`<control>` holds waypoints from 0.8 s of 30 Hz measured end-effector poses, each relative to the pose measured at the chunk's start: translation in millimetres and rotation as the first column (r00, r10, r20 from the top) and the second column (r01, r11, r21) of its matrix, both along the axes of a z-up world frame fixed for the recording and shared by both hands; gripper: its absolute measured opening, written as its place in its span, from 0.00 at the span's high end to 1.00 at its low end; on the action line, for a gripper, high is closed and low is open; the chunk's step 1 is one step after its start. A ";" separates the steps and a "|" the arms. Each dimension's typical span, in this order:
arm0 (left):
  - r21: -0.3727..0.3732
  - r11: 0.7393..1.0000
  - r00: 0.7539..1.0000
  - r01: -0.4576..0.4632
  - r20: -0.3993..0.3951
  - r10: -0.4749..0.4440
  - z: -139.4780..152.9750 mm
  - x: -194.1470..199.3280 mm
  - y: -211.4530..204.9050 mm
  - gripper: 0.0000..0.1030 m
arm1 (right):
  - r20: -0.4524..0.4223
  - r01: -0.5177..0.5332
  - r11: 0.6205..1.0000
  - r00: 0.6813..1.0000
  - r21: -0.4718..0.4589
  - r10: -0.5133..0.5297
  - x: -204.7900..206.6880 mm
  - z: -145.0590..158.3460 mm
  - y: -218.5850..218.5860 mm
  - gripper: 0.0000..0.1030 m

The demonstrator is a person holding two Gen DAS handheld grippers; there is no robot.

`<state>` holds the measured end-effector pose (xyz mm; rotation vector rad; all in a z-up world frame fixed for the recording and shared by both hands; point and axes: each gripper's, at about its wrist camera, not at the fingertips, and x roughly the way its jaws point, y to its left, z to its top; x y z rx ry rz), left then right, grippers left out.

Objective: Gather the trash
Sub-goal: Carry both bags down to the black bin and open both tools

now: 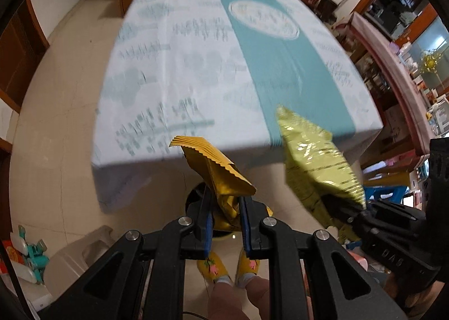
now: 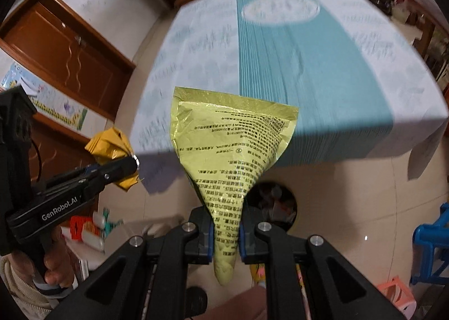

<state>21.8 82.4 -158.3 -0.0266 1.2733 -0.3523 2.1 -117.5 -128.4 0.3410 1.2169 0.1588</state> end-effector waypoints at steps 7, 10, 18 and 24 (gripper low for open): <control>0.007 1.000 0.991 0.000 -0.137 0.001 -97.5 -18.5 -22.7 0.86 | -0.137 -0.110 0.994 0.985 -0.015 0.107 -18.5 -90.1 7.0 0.88; 0.012 1.000 0.984 -0.027 -0.178 0.029 -144.5 -20.1 -28.6 0.85 | -0.217 -0.119 0.993 0.969 -0.006 0.114 -23.5 -145.8 1.2 0.88; 0.069 0.994 0.963 -0.080 -0.250 0.095 -281.7 -7.8 -41.2 0.84 | -0.368 -0.100 0.995 0.926 -0.023 0.084 -8.4 -294.3 -16.3 0.87; 0.118 0.991 0.964 -0.067 -0.247 0.095 -340.9 5.9 -49.1 0.70 | -0.403 -0.080 0.997 0.912 0.016 0.080 15.5 -356.4 -17.8 0.83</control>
